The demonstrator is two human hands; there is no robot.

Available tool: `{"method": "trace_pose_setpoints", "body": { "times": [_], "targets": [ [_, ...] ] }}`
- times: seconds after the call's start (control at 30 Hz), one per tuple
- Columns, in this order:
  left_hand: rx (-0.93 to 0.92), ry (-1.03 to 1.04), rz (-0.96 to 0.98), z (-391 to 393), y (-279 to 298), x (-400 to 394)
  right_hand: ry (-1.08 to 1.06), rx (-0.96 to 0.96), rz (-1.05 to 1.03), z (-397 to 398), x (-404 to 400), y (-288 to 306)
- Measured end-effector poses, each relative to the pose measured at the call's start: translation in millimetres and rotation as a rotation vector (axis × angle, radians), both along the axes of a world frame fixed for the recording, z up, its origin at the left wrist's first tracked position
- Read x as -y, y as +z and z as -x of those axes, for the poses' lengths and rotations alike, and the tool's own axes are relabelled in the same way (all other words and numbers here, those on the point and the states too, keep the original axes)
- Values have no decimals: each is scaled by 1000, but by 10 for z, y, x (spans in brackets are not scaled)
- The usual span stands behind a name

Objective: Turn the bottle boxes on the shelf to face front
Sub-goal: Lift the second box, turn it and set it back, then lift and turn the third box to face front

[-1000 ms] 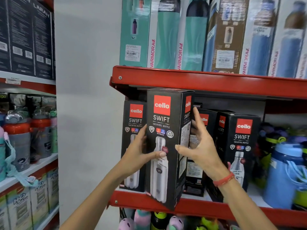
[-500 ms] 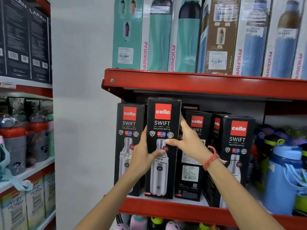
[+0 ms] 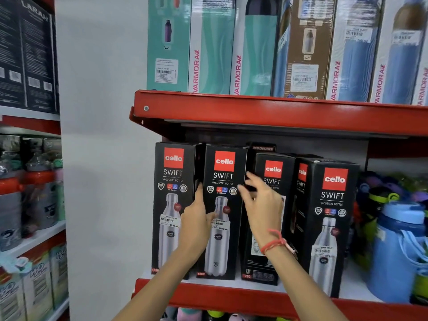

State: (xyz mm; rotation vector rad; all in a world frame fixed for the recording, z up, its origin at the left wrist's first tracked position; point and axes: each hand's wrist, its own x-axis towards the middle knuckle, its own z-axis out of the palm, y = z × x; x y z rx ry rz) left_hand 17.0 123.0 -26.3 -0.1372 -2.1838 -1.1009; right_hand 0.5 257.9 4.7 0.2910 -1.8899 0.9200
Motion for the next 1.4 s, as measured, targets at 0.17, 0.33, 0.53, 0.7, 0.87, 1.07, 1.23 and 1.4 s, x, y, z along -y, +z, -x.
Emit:
{"method": "trace_pose_setpoints", "body": {
  "times": [0.17, 0.33, 0.53, 0.7, 0.87, 1.07, 1.23, 1.4],
  "targets": [
    [4, 108, 99, -10, -36, 2, -407, -53, 108, 19, -56, -159],
    [-127, 116, 203, -136, -50, -33, -368, 292, 51, 25, -4, -288],
    [-251, 97, 146, -353, -32, -66, -3, 145, 223, -95, -267, -391],
    [-253, -47, 75, -499, -28, -144, 252, 37, 204, -398, -543, -331],
    [-89, -338, 37, -641, 53, -227, 435, 18, 164, -710, -812, -156],
    [57, -667, 39, -770, 46, -325, 812, 133, 133, -918, -1093, -79],
    [-82, -622, -39, -835, -14, -402, 920, 328, -59, -1021, -1166, 84],
    [-100, -464, -24, -693, 71, -554, 762, 553, -212, -909, -1214, 373]
  ]
}}
